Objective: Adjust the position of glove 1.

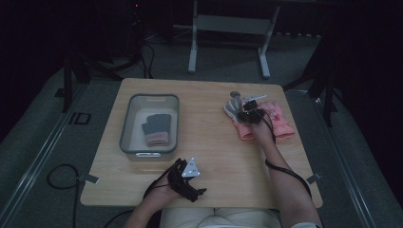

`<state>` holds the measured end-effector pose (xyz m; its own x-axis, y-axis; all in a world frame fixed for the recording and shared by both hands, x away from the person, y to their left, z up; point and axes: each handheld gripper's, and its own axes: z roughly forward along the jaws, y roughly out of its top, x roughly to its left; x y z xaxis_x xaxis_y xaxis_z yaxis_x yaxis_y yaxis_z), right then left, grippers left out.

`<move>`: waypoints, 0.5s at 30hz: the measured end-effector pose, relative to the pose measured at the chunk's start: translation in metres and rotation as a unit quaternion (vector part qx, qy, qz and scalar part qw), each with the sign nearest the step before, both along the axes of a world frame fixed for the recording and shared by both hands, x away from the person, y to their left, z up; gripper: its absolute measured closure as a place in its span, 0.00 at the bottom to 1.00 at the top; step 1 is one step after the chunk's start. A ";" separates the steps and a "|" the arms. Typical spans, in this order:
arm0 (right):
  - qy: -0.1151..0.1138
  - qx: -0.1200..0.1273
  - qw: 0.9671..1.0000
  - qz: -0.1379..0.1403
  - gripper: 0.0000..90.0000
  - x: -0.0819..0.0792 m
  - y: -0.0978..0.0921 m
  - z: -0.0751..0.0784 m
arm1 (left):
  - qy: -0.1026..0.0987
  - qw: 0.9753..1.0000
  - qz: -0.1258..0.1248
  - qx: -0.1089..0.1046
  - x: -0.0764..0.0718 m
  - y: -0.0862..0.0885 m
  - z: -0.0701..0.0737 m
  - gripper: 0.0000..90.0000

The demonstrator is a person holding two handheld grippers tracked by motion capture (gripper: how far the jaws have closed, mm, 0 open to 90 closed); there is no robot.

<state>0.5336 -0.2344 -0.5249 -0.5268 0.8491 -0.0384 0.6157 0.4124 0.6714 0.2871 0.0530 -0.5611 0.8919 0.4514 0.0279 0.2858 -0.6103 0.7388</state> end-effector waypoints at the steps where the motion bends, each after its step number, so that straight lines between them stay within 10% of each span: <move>1: -0.004 0.009 1.000 -0.006 0.98 -0.003 -0.001 0.003 | -0.002 1.000 0.001 0.000 0.000 0.001 0.000 0.03; 15: -0.073 0.092 0.991 -0.069 0.98 -0.091 0.002 0.090 | -0.004 1.000 0.003 -0.002 -0.001 0.002 -0.001 0.03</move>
